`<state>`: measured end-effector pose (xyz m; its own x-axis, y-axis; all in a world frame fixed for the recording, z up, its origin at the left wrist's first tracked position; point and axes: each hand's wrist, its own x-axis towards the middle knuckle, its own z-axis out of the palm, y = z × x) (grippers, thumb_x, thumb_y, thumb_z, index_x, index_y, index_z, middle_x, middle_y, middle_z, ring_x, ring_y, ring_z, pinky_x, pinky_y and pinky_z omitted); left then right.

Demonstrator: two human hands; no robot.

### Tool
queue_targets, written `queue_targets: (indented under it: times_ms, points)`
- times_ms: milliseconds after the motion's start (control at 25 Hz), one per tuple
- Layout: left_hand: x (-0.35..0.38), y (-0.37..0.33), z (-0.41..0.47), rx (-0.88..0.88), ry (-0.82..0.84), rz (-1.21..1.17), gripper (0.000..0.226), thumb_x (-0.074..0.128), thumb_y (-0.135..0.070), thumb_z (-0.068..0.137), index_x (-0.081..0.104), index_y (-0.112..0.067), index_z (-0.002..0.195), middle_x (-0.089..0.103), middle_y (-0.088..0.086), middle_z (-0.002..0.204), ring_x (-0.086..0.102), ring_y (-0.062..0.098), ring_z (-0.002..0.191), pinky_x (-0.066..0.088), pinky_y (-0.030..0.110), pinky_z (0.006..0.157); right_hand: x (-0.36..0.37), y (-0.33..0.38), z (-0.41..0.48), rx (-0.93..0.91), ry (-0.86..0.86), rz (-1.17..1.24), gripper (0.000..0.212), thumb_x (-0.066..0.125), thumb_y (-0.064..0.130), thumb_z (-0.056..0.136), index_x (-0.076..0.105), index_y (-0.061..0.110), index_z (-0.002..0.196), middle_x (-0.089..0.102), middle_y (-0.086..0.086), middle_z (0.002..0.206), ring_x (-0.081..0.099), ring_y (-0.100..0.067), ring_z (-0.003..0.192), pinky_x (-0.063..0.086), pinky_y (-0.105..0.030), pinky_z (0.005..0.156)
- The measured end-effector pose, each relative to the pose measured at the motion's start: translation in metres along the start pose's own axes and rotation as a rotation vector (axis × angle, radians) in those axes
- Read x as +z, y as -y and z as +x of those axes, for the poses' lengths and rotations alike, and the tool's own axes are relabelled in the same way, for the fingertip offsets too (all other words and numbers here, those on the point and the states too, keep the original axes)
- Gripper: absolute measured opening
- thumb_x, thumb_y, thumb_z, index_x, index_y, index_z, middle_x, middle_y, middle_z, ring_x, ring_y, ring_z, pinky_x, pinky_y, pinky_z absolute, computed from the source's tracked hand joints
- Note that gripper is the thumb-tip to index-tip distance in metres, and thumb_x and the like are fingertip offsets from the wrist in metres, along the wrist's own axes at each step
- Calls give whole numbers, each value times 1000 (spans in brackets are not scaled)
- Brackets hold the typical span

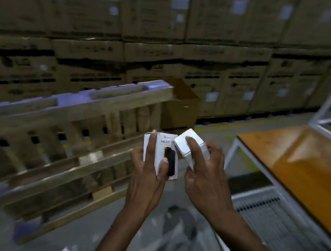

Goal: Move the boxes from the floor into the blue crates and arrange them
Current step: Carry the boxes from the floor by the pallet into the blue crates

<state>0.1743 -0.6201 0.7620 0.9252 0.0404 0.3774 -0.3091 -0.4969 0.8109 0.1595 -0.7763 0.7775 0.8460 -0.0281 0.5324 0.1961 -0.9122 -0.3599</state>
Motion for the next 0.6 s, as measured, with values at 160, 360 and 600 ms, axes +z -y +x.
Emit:
queue_targets:
  times_ms: [160, 360, 600]
  points:
    - [86, -87, -50, 112, 203, -65, 85, 60, -45, 97, 1, -48, 158, 29, 2, 154, 18, -25, 92, 31, 19, 92, -101, -83, -68, 120, -118, -116, 76, 64, 15, 88, 29, 33, 153, 23, -11, 154, 35, -32, 134, 52, -42, 89]
    - [179, -201, -129, 199, 292, -253, 79, 70, -40, 92, 20, -46, 152, 31, 2, 145, 37, -9, 92, 39, 18, 82, -223, -166, -153, 250, -285, -231, 76, 64, 22, 91, 24, 34, 155, 27, -12, 153, 42, -34, 132, 52, -43, 91]
    - [269, -324, -170, 452, 413, -387, 70, 75, -36, 88, 31, -34, 142, 37, -5, 142, 49, 4, 110, 43, 24, 76, -352, -238, -204, 372, -639, -282, 66, 71, 22, 90, 39, 25, 147, 41, -8, 143, 52, -32, 127, 56, -45, 85]
